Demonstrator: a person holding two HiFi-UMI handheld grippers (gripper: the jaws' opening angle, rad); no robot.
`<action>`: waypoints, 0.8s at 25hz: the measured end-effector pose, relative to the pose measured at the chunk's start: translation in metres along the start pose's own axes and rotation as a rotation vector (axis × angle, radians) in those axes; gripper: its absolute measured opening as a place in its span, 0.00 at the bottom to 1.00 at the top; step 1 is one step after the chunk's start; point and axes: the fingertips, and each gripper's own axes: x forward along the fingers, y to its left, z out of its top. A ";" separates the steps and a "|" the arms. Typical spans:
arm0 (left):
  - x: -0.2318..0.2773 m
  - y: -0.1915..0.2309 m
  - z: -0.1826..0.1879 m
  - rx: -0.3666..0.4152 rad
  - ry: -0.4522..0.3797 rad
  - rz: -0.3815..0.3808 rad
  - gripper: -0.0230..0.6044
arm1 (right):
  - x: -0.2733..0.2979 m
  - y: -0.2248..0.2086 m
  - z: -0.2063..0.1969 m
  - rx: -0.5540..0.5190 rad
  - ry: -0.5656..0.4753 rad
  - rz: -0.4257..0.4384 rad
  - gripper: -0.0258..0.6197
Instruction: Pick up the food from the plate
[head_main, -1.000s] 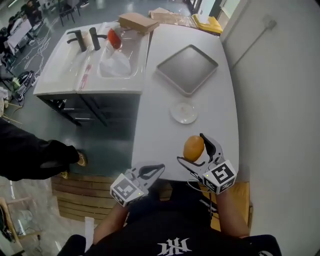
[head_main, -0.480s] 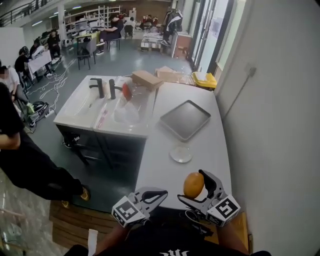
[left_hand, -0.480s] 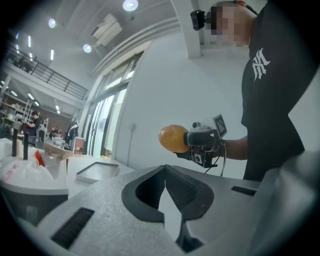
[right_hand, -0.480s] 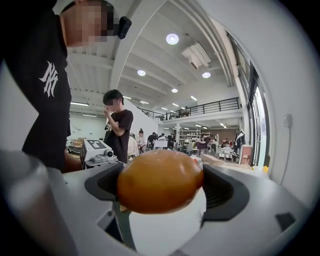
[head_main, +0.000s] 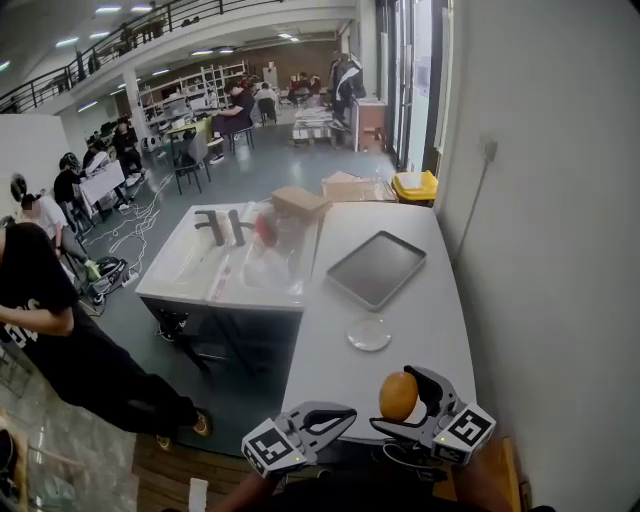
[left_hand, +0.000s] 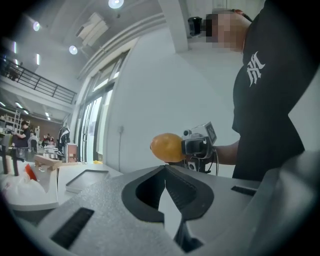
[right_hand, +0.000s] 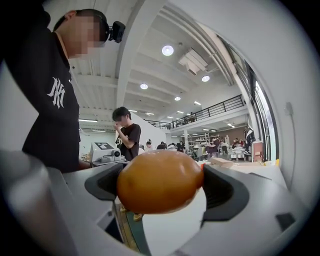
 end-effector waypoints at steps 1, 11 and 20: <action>0.002 -0.001 0.001 0.002 0.001 0.007 0.04 | -0.004 -0.001 0.000 0.000 -0.011 0.016 0.82; 0.045 -0.009 0.001 0.009 -0.006 0.033 0.04 | -0.036 -0.021 -0.005 0.083 -0.079 0.068 0.82; 0.055 -0.013 -0.007 -0.020 -0.009 0.045 0.04 | -0.056 -0.021 -0.008 0.121 -0.150 0.111 0.82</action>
